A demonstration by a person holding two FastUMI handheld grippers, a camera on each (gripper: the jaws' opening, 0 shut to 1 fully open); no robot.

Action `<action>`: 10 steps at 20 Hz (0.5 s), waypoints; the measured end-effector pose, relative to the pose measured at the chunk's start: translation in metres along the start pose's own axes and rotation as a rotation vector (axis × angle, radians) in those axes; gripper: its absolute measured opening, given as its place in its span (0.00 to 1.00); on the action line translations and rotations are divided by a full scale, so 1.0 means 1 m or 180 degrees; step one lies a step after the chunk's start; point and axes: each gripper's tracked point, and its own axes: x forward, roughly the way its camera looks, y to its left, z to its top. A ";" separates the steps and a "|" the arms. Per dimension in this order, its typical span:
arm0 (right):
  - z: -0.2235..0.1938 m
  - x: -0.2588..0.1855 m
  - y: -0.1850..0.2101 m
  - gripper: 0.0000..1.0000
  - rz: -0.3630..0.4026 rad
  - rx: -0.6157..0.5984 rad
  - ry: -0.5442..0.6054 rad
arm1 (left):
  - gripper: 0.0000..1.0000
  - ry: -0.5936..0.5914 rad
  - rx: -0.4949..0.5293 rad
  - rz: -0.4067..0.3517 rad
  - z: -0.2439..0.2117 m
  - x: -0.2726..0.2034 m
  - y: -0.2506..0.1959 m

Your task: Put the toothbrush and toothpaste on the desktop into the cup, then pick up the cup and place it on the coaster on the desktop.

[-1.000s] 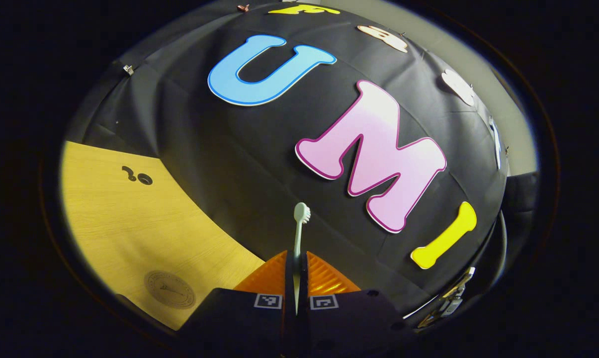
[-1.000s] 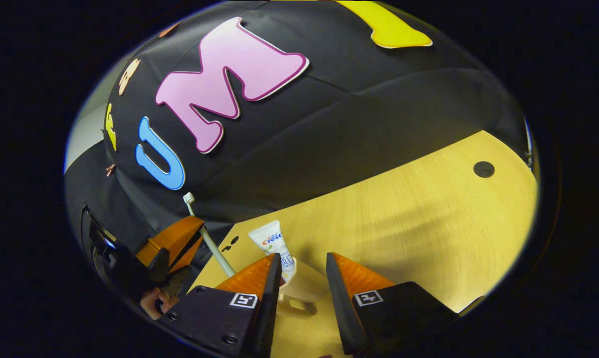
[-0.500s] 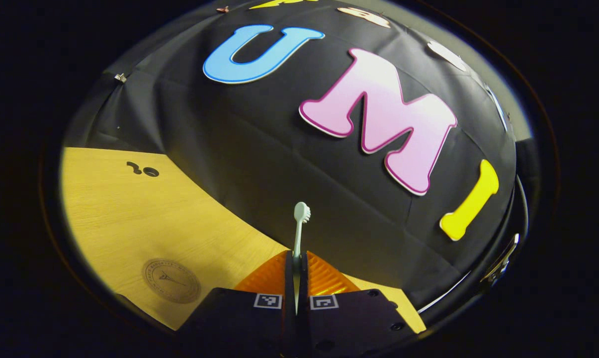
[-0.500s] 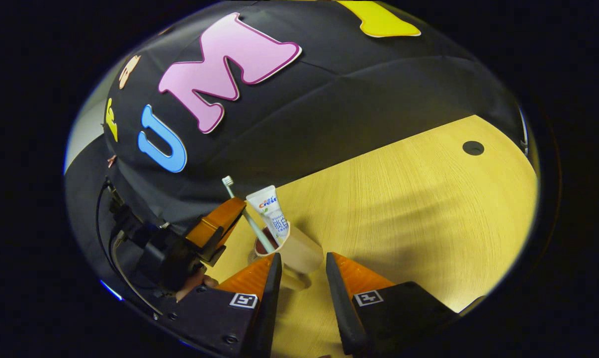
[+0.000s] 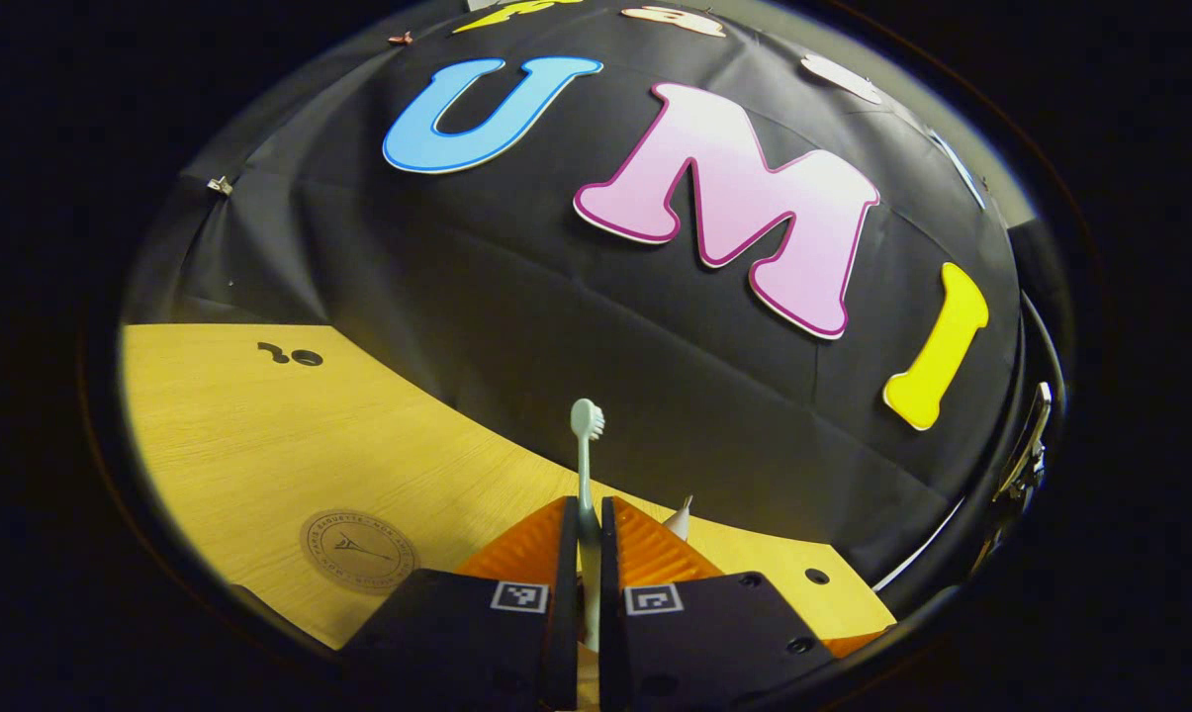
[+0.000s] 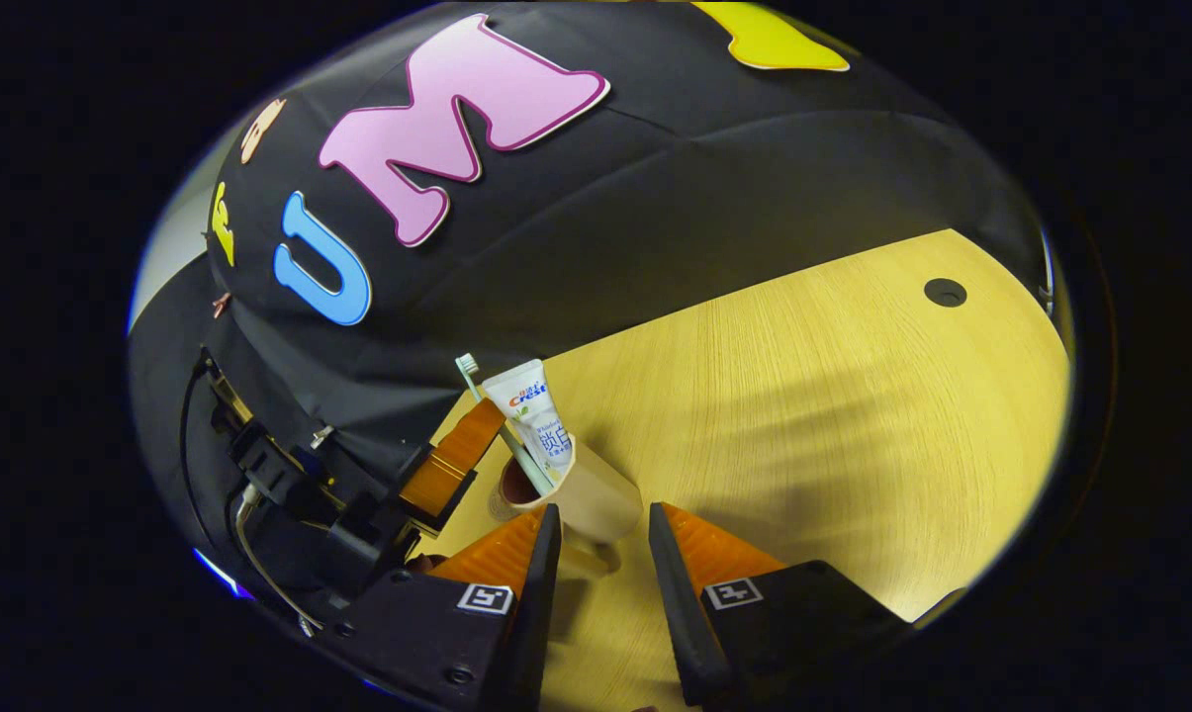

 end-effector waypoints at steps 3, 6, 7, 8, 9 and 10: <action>-0.005 0.002 0.003 0.55 0.0000 -0.0017 0.0058 | 0.17 0.0150 0.0029 -0.0020 -0.015 -0.008 0.003; -0.010 0.003 0.007 0.55 -0.0025 -0.0039 0.0120 | 0.27 0.0225 0.0018 -0.0055 -0.021 -0.021 0.006; -0.012 0.003 0.008 0.55 -0.0030 -0.0050 0.0150 | 0.20 0.0251 0.0006 -0.0086 -0.020 -0.027 0.006; -0.015 0.003 0.010 0.55 -0.0046 -0.0067 0.0184 | 0.28 0.0286 0.0005 -0.0093 -0.022 -0.033 0.010; -0.016 0.002 0.012 0.55 -0.0063 -0.0092 0.0213 | 0.42 0.0315 0.0019 -0.0082 -0.022 -0.040 0.015; -0.017 0.002 0.015 0.55 -0.0082 -0.0127 0.0250 | 0.58 0.0344 0.0043 -0.0075 -0.020 -0.050 0.019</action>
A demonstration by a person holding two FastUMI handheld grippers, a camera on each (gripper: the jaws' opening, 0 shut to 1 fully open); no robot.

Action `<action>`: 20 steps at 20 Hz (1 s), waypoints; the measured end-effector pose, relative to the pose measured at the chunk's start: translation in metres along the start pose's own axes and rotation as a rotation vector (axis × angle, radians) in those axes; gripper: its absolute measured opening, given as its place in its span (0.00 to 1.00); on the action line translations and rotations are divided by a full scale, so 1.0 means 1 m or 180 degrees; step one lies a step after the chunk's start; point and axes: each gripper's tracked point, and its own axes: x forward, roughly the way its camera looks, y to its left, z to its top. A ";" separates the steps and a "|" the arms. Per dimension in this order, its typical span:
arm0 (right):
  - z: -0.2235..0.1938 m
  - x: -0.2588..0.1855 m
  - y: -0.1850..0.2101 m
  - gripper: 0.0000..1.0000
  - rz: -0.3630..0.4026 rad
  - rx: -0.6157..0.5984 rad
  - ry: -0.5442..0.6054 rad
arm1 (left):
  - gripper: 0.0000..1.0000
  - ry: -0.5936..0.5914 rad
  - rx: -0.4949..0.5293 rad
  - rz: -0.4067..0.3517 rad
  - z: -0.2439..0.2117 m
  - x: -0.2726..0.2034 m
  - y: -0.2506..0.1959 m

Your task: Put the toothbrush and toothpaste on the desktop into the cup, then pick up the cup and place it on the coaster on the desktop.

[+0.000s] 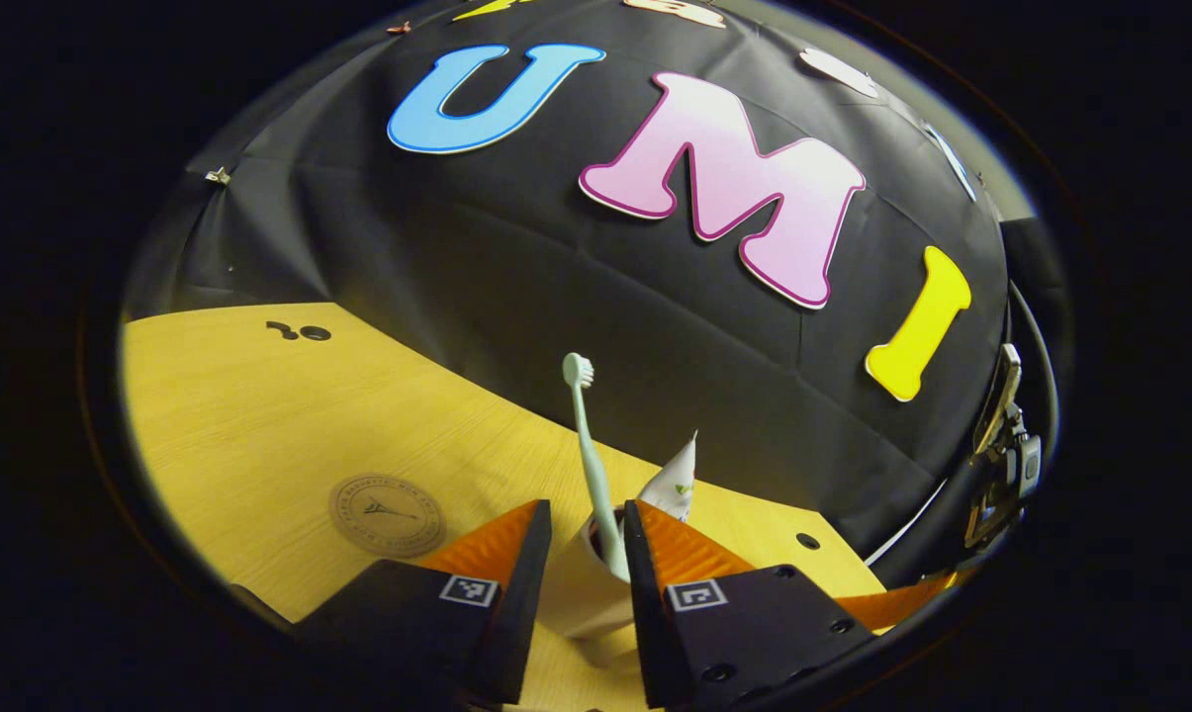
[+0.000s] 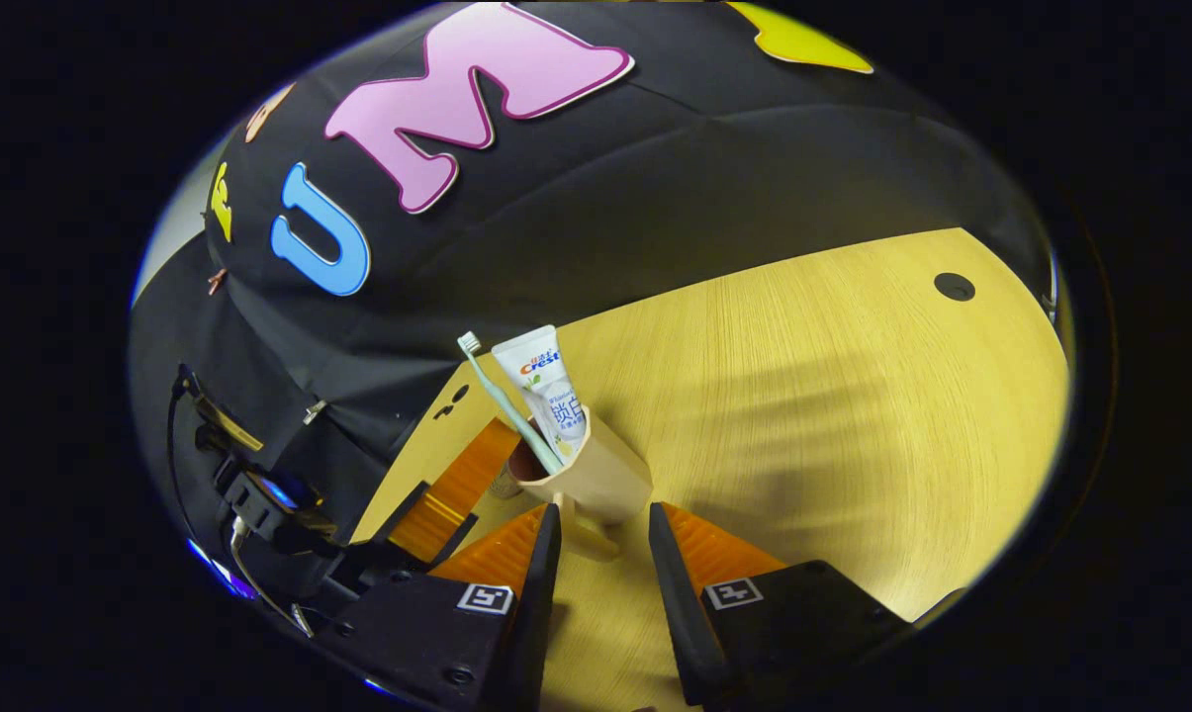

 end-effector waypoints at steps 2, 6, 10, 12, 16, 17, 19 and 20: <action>-0.005 -0.002 0.008 0.55 -0.0029 -0.0095 0.0110 | 0.63 0.0041 0.0086 0.0019 0.005 -0.025 0.011; -0.006 0.000 0.021 0.55 -0.0204 -0.0465 0.0387 | 0.62 0.0083 0.0462 0.0047 0.019 -0.087 0.040; -0.011 0.013 0.034 0.58 -0.0343 -0.0779 0.0704 | 0.73 0.0256 0.0811 0.0141 0.021 -0.148 0.070; -0.025 0.017 0.033 0.58 -0.0478 -0.0881 0.1020 | 0.74 0.0361 0.0804 0.0130 0.017 -0.175 0.073; -0.038 0.036 0.033 0.58 -0.0620 -0.0982 0.1252 | 0.76 0.0529 0.0588 0.0061 0.007 -0.219 0.071; -0.039 0.041 0.032 0.58 -0.0658 -0.1040 0.1275 | 0.76 0.0555 0.0575 0.0061 0.006 -0.229 0.070; -0.038 0.049 0.032 0.58 -0.0743 -0.1197 0.1299 | 0.77 0.0574 0.0564 0.0073 0.008 -0.241 0.073; -0.036 0.053 0.031 0.58 -0.0789 -0.1270 0.1303 | 0.77 0.0584 0.0548 0.0076 0.008 -0.246 0.074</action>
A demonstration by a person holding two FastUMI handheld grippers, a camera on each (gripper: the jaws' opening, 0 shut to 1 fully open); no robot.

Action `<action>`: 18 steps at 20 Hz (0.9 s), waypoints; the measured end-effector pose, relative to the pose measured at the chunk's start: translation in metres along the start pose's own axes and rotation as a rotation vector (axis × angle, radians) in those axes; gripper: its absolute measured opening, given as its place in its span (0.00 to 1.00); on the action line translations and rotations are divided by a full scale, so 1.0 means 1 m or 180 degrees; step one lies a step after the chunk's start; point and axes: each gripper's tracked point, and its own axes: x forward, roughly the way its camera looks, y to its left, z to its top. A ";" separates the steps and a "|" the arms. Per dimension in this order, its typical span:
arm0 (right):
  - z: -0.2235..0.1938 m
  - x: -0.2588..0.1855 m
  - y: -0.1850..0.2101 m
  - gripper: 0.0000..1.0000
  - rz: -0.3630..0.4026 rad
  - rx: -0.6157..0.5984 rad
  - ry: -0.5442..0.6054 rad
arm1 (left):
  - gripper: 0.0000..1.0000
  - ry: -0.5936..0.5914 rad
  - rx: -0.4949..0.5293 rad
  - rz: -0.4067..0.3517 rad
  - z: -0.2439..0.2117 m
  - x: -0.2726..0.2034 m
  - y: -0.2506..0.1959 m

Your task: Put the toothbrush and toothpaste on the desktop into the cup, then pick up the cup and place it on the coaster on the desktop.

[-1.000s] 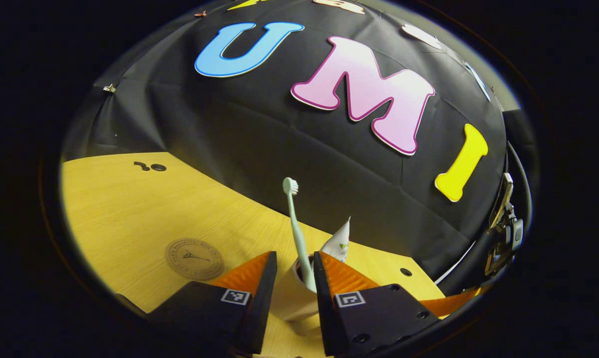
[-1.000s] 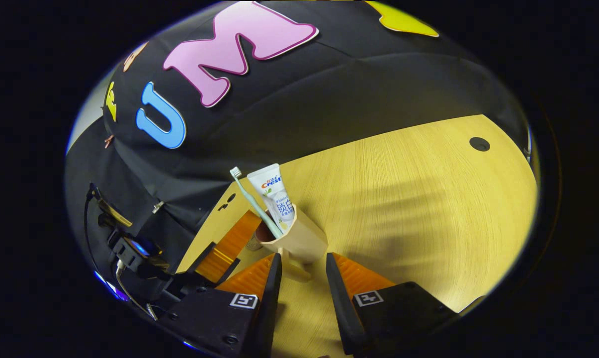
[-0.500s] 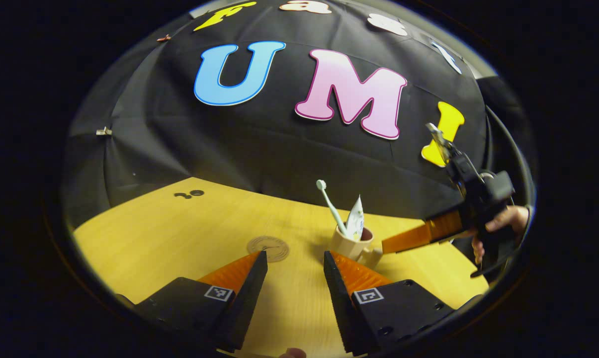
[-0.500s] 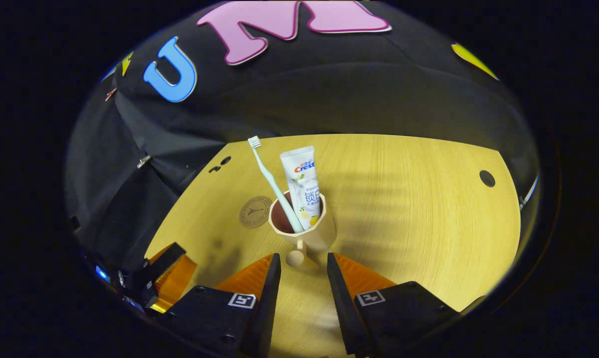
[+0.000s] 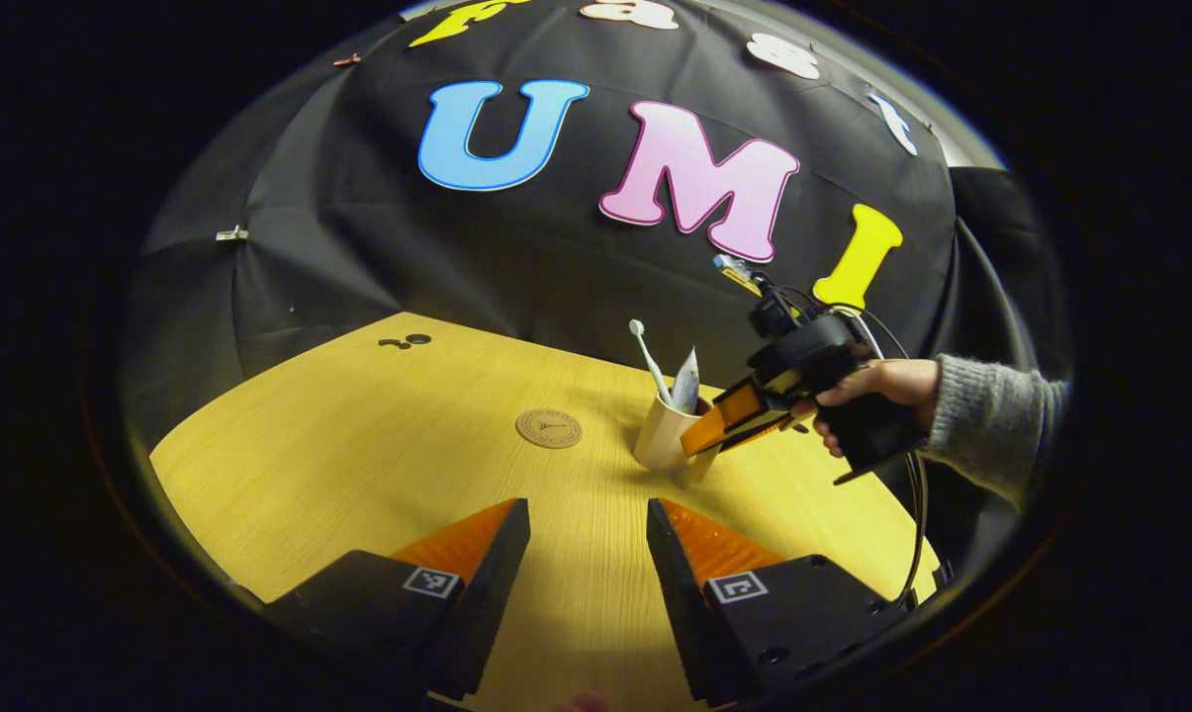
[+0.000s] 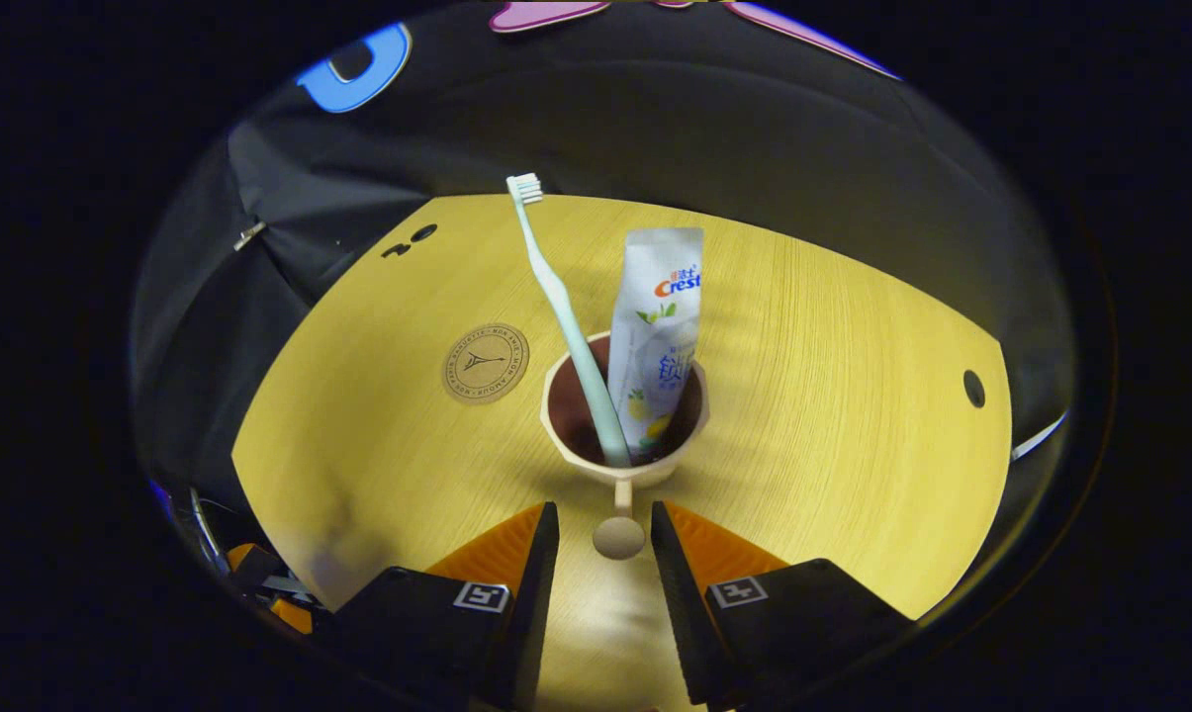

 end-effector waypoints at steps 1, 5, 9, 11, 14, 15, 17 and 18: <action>0.001 0.004 -0.001 0.58 -0.0062 -0.0058 0.0024 | 0.77 0.0015 -0.0017 0.0001 -0.001 -0.004 0.001; 0.004 0.010 -0.002 0.48 -0.0221 -0.0118 0.0111 | 0.77 0.0033 -0.0019 -0.0029 -0.003 -0.019 0.003; 0.000 0.015 -0.015 0.48 -0.0397 0.0004 0.0199 | 0.77 0.0084 -0.0025 -0.0046 -0.008 -0.026 0.004; 0.001 0.015 -0.015 0.27 -0.0371 0.0040 0.0186 | 0.77 0.0103 -0.0048 -0.0049 -0.008 -0.028 0.004; 0.002 0.018 -0.014 0.17 -0.0355 -0.0094 0.0057 | 0.76 0.0109 -0.0065 -0.0061 -0.009 -0.029 0.005; 0.004 0.013 -0.015 0.18 -0.0337 -0.0097 0.0019 | 0.77 0.0117 -0.0064 -0.0058 -0.010 -0.029 0.006; 0.004 0.012 -0.013 0.17 -0.0297 -0.0072 -0.0059 | 0.76 0.0126 -0.0052 -0.0053 -0.010 -0.027 0.007; 0.004 0.012 -0.013 0.12 -0.0283 -0.0066 -0.0044 | 0.77 0.0128 -0.0046 -0.0056 -0.011 -0.027 0.008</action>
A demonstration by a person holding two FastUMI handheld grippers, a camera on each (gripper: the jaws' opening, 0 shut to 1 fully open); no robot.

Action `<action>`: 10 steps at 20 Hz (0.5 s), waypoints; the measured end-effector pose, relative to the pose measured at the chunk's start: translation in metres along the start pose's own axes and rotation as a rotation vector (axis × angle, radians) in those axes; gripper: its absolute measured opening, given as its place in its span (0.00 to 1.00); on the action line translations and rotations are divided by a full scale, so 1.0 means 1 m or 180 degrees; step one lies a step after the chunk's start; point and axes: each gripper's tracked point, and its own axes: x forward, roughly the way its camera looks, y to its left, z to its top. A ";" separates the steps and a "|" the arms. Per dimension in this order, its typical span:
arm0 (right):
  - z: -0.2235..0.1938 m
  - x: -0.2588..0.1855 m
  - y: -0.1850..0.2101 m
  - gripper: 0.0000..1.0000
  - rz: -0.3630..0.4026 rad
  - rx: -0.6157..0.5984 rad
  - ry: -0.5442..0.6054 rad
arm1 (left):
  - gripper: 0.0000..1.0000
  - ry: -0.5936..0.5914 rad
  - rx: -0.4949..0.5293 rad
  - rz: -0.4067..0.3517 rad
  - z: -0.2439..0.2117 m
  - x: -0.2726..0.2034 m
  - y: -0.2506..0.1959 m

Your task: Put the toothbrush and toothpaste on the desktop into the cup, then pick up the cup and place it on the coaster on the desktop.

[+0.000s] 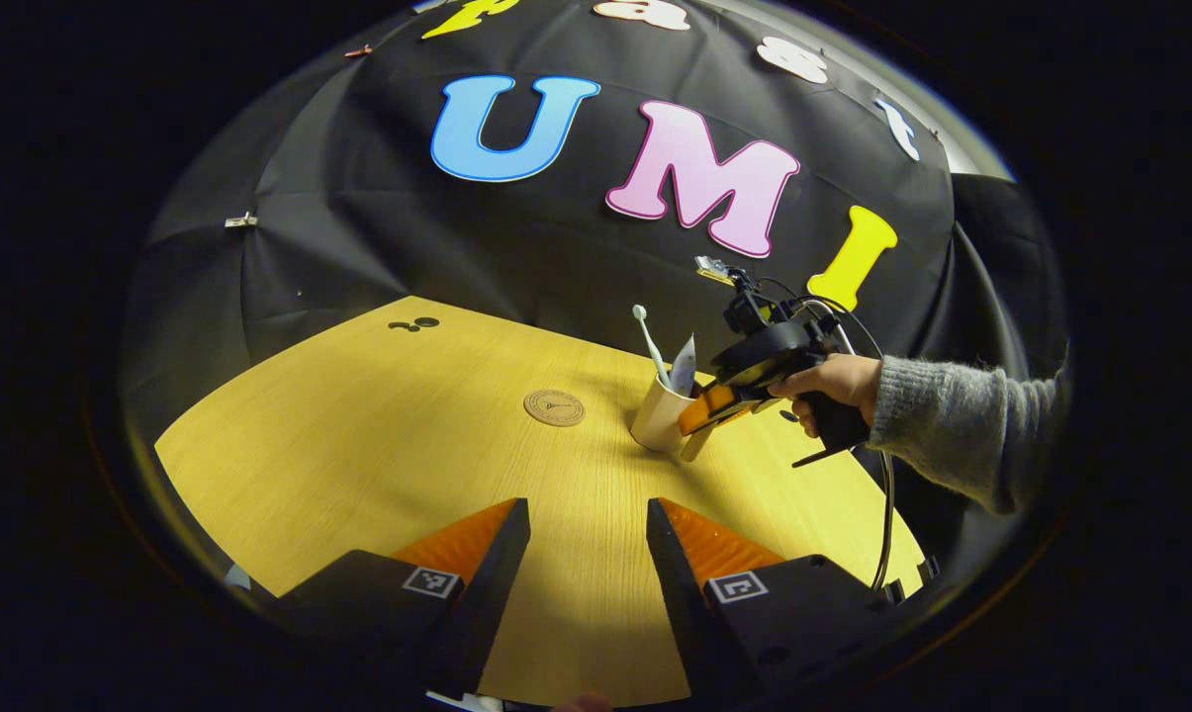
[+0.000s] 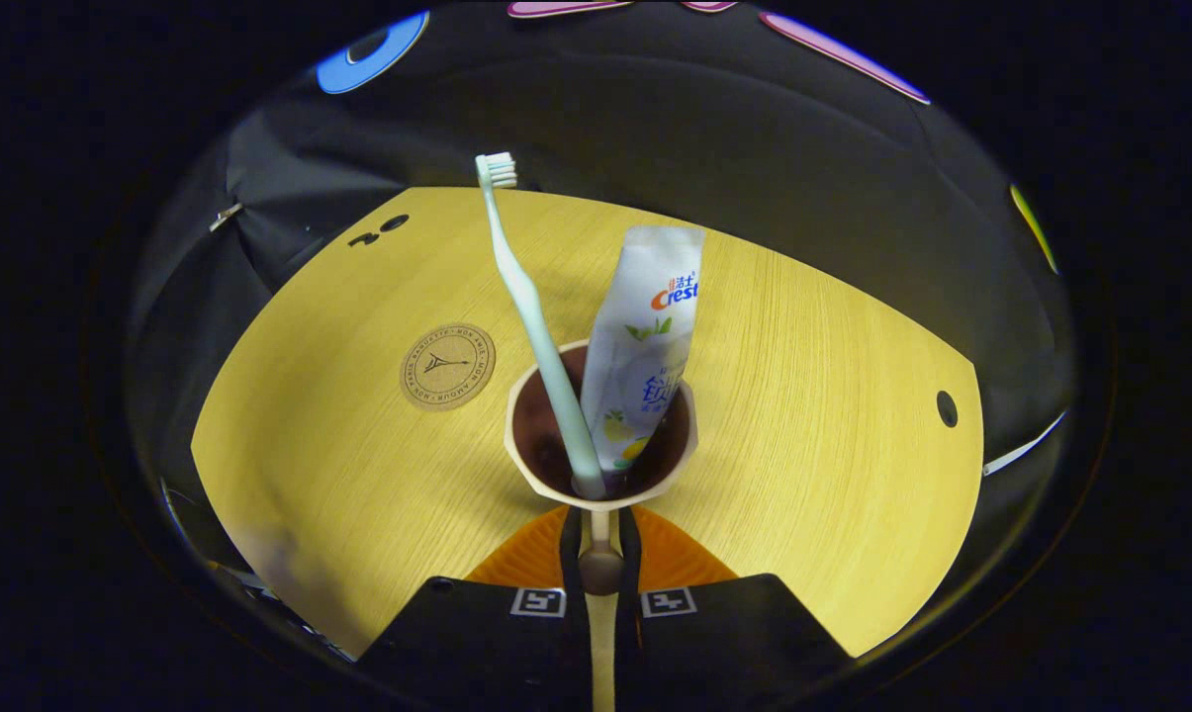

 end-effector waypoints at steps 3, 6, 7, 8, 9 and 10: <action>0.005 -0.003 0.002 0.13 0.0022 0.0047 -0.0060 | 0.77 0.0000 0.0000 0.0000 0.001 0.000 0.004; 0.020 -0.010 0.009 0.12 0.0106 0.0113 -0.0171 | 0.77 -0.0001 -0.0020 0.0009 0.005 0.000 0.007; 0.025 -0.012 0.013 0.12 0.0141 0.0113 -0.0197 | 0.77 0.0002 -0.0021 0.0008 0.008 0.000 0.007; 0.029 -0.014 0.017 0.12 0.0159 0.0079 -0.0213 | 0.77 0.0001 -0.0017 0.0014 0.007 -0.001 0.010; 0.034 -0.014 0.023 0.12 0.0178 0.0036 -0.0231 | 0.77 0.0000 -0.0012 0.0017 0.008 -0.002 0.012; 0.040 -0.014 0.030 0.12 0.0204 0.0016 -0.0248 | 0.77 -0.0004 -0.0006 0.0030 0.009 -0.003 0.014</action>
